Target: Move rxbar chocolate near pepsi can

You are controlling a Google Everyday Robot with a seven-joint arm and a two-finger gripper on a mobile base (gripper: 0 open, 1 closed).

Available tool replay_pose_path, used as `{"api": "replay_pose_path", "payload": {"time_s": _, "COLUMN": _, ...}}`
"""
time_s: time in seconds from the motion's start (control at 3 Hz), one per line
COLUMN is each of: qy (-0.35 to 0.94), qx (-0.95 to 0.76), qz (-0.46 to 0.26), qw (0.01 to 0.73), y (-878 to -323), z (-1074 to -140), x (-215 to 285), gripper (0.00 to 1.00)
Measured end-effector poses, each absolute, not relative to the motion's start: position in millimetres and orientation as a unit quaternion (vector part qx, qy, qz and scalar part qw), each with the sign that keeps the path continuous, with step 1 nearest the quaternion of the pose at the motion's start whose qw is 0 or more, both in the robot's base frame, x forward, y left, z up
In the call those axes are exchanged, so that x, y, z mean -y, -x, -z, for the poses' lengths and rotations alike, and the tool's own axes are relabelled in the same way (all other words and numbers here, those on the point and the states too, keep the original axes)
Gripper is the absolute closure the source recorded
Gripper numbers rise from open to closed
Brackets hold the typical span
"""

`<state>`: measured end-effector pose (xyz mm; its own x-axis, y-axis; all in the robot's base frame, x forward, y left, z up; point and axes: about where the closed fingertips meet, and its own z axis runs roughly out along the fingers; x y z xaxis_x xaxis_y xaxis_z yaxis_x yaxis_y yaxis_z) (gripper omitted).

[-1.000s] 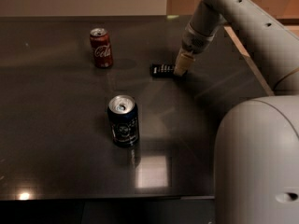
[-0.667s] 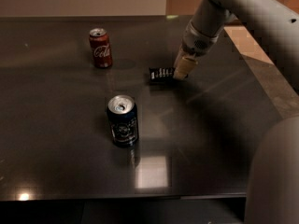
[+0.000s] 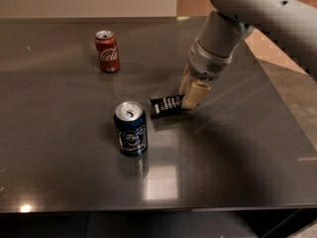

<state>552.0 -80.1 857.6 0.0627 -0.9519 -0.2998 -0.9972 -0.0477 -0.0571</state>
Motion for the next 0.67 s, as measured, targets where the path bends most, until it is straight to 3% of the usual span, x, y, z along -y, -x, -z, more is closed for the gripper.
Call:
{"api": "replay_pose_path", "payload": {"time_s": 0.33, "qy": 0.746, "qx": -0.649, "qz": -0.096, "qw": 0.114, "y": -513, "z": -858, "x": 70, "gripper": 1.00}}
{"api": "replay_pose_path", "payload": {"time_s": 0.67, "qy": 0.765, "qx": -0.626, "qz": -0.103, "qw": 0.107, "y": -487, "z": -860, "x": 63, "gripper": 0.82}}
